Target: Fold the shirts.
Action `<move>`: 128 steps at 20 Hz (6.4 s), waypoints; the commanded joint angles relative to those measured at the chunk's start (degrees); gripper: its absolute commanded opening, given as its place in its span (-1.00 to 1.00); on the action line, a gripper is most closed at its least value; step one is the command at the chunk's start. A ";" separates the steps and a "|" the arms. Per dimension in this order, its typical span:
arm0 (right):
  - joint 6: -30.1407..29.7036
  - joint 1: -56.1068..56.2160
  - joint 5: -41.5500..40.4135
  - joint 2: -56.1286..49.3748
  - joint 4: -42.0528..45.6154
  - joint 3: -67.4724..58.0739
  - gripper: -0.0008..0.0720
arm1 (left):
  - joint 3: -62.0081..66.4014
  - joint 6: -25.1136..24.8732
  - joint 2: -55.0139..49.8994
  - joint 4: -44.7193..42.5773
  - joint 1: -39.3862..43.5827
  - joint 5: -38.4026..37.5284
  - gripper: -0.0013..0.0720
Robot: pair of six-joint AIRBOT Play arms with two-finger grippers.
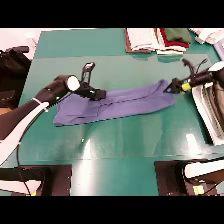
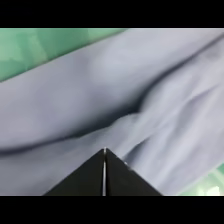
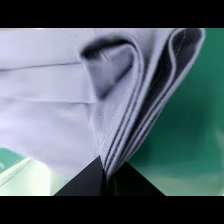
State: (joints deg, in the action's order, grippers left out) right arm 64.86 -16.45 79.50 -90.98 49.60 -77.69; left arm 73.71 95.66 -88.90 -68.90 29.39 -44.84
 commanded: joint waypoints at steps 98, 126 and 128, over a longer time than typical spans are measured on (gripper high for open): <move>10.91 -29.86 -15.82 18.23 3.56 -24.09 -0.93 | 12.41 -7.28 26.03 -5.88 -0.92 -7.21 -0.89; 8.04 -43.71 -10.45 40.94 22.08 10.93 0.46 | 12.41 -10.62 26.03 -5.86 -0.92 -8.72 -0.89; 8.15 -35.17 -11.67 39.80 14.47 7.69 0.46 | 12.41 -10.62 26.05 -5.86 -0.92 -8.76 -0.89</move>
State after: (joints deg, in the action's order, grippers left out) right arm 72.86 -59.70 70.78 -50.41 73.97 -66.41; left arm 86.15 85.12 -62.85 -74.78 28.45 -53.63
